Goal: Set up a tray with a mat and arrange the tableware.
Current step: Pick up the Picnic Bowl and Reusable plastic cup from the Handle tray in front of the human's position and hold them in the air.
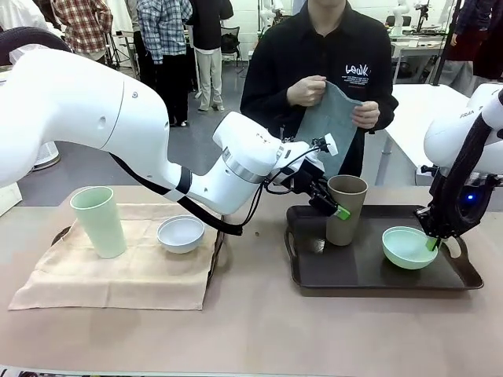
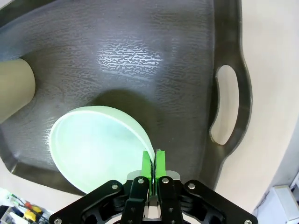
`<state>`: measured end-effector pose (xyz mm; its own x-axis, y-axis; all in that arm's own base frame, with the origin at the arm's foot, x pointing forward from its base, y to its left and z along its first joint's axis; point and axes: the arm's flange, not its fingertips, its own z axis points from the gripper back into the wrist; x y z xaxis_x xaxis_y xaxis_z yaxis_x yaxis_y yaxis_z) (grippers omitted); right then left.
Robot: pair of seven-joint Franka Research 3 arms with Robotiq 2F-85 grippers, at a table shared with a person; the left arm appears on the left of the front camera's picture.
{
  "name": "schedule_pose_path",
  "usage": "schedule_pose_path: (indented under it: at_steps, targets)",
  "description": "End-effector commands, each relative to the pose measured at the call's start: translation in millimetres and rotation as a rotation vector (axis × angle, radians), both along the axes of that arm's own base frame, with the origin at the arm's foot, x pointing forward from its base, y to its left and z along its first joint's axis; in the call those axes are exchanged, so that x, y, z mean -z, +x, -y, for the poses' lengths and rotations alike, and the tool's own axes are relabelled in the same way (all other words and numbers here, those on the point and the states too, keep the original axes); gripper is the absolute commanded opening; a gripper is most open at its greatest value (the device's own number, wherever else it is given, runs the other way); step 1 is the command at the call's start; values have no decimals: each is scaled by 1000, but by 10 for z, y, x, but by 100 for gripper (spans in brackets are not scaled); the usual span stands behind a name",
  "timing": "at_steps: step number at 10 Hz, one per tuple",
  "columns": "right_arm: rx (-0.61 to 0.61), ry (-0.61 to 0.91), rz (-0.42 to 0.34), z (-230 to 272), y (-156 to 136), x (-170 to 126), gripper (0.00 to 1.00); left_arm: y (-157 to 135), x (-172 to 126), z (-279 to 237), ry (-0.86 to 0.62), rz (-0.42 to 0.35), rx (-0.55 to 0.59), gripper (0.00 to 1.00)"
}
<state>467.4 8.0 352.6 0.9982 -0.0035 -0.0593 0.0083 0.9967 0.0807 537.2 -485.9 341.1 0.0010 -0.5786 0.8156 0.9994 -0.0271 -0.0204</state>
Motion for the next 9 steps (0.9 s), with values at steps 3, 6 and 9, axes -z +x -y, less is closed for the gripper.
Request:
schedule_pose_path:
  at_steps: [3,6,9]
  targets:
    - [61,5,42,-158,-36,-271,0,-295,-261,-288,-13,40,-8,0]
    - [9,76,150,-295,-387,-1151,0,-655,-1050,-536,-14,93,-96,0]
    - [-33,29,270,-310,-788,-1951,0,-1068,-1834,-611,-38,193,-93,0]
